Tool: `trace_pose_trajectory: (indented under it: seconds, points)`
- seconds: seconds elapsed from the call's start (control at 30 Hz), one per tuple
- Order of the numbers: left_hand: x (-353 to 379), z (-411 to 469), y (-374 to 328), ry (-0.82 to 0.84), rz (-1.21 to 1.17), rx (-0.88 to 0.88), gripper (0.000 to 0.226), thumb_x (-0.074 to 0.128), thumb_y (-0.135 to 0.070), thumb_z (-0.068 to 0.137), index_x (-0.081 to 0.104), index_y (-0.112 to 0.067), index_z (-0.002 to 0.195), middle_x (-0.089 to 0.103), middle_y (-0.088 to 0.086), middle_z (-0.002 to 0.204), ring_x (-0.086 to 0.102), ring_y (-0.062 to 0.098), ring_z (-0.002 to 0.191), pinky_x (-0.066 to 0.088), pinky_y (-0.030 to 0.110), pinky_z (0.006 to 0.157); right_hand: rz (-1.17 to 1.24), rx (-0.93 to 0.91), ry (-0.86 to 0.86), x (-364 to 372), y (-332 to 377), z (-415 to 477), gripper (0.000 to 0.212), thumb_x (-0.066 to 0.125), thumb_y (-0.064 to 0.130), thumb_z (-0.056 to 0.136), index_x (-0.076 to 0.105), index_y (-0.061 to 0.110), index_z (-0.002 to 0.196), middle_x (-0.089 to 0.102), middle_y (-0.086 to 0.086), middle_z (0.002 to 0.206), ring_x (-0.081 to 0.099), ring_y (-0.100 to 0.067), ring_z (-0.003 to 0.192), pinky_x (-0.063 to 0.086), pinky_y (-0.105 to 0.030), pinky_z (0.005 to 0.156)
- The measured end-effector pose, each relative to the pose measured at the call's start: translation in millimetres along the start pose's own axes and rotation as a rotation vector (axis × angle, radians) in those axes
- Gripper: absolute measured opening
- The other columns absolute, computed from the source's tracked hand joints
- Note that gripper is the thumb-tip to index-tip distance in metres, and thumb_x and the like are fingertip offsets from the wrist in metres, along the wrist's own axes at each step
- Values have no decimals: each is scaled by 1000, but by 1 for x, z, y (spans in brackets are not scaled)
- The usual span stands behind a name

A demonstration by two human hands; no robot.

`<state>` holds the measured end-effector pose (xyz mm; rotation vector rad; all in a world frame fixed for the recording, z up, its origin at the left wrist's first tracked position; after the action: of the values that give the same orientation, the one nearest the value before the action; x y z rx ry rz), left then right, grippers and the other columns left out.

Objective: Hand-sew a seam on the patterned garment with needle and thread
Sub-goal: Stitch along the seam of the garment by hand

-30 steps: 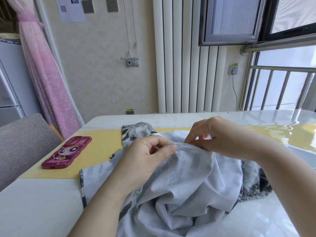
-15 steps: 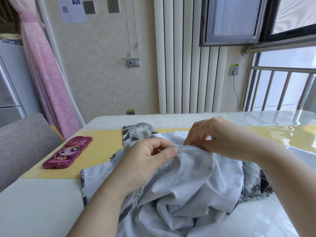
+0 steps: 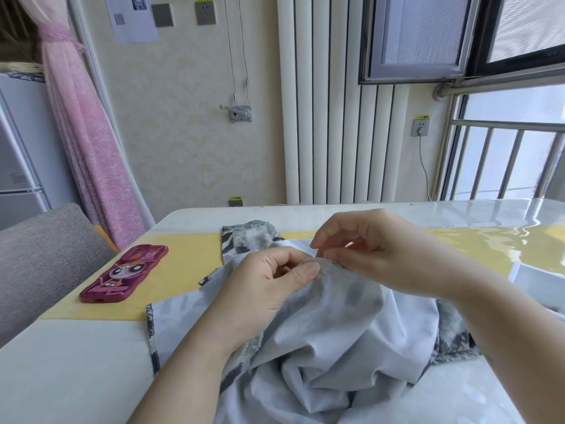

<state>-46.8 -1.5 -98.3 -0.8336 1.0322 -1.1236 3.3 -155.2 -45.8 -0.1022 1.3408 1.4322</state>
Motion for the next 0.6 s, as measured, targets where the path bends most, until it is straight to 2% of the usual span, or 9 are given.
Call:
trace_pose_trajectory:
  seconds: [0.1,0.17,0.23,0.33,0.4,0.43,0.47,0.53,0.6]
  points:
    - [-3,1,1,-69,-28,-9,18,63,-30,83,73,-15,83,71,6,83,58,12,79,47,22,76,29,-50,-115,-3,0,0,19,58,9,91,66,24,99,70,13,93,65,-2,88,50,-18,81]
    - [-3,2,2,-95,-56,-32,15,62,-22,87,72,-12,86,72,7,87,61,11,81,48,23,79,-108,-154,-166,-8,4,-2,17,63,16,87,68,29,97,65,15,98,61,-5,93,44,-13,81]
    - [-2,3,3,-94,-129,-60,17,63,-25,85,72,-11,85,72,6,84,62,11,80,49,23,76,-226,-221,-128,-6,9,-3,19,69,15,82,71,32,91,59,14,105,56,-2,99,39,-8,82]
    - [0,3,4,-89,-237,-87,19,66,-34,73,74,-17,75,72,-1,80,64,7,77,49,15,70,-405,-327,-139,7,6,-1,20,71,15,80,73,33,87,58,10,103,52,-3,90,39,-10,77]
    - [1,4,6,-82,-307,-111,17,66,-31,72,74,-17,74,73,2,82,66,9,80,51,15,71,-461,-380,-193,13,3,3,10,65,25,82,75,28,85,60,6,97,52,-12,84,41,-17,73]
    - [1,5,7,-81,-320,-116,17,65,-30,73,73,-16,76,74,3,84,66,10,81,51,16,73,-464,-399,-218,15,2,5,14,61,31,84,75,26,83,62,6,95,51,-13,82,41,-18,72]
    - [1,5,7,-83,-318,-120,18,65,-30,72,73,-15,77,74,3,84,66,11,83,51,17,75,-439,-414,-234,16,1,5,17,60,33,84,75,24,82,63,7,93,51,-11,83,42,-17,73]
    - [0,5,8,-93,-308,-139,20,66,-34,70,74,-17,75,73,4,84,65,14,83,51,22,78,-258,-354,-258,15,3,5,10,66,26,86,72,21,81,68,9,90,58,-8,88,47,-22,80]
    - [-1,5,11,-119,-289,-174,19,67,-35,73,74,-18,74,73,6,83,64,16,81,50,27,77,127,-209,-234,13,11,4,8,66,15,87,64,18,80,72,3,83,67,-11,89,53,-31,83]
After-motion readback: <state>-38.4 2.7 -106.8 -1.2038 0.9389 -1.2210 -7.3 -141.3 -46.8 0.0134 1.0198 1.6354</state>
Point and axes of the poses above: each hand's wrist, its own z-axis towards the middle knuckle, its own x-axis out of the palm, y = z × x, the point moved 3 cm from there along z, towards the middle knuckle
